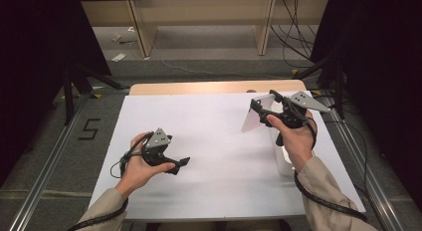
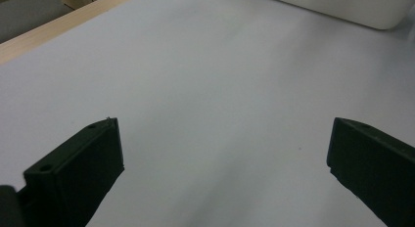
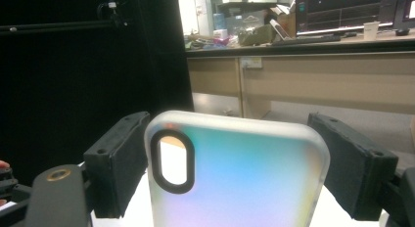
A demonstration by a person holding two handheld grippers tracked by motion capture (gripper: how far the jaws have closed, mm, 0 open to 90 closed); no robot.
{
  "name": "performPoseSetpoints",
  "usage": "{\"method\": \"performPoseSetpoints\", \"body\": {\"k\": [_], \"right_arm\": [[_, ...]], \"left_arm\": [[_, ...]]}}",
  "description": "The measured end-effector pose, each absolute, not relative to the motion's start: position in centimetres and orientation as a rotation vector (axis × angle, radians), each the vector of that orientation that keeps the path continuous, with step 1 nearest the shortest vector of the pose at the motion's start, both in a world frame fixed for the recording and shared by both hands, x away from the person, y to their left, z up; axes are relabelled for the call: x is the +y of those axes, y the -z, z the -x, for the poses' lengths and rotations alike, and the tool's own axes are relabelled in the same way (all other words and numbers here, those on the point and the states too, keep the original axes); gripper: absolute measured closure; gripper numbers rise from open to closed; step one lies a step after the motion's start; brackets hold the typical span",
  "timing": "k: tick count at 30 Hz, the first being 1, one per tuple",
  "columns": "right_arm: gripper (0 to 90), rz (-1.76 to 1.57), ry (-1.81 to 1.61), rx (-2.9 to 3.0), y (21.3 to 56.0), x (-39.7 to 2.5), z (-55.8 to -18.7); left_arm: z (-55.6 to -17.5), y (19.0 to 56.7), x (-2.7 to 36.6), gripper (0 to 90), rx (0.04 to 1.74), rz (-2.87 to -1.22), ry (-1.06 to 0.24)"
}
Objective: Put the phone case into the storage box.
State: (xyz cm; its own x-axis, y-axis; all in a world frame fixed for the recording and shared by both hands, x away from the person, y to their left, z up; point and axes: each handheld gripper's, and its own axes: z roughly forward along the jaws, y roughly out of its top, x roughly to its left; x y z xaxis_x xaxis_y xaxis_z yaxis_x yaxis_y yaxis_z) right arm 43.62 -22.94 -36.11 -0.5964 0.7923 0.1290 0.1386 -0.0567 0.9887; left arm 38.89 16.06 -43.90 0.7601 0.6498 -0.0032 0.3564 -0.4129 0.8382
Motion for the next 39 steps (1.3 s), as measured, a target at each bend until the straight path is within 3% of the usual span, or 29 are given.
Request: {"method": "performPoseSetpoints", "body": {"k": [39], "right_arm": [[19.3,-1.027,-1.67,1.654,35.6,-24.9,-44.0]], "left_arm": [[-38.9,43.9,16.1,0.0,0.759,-2.039,-0.403]]}}
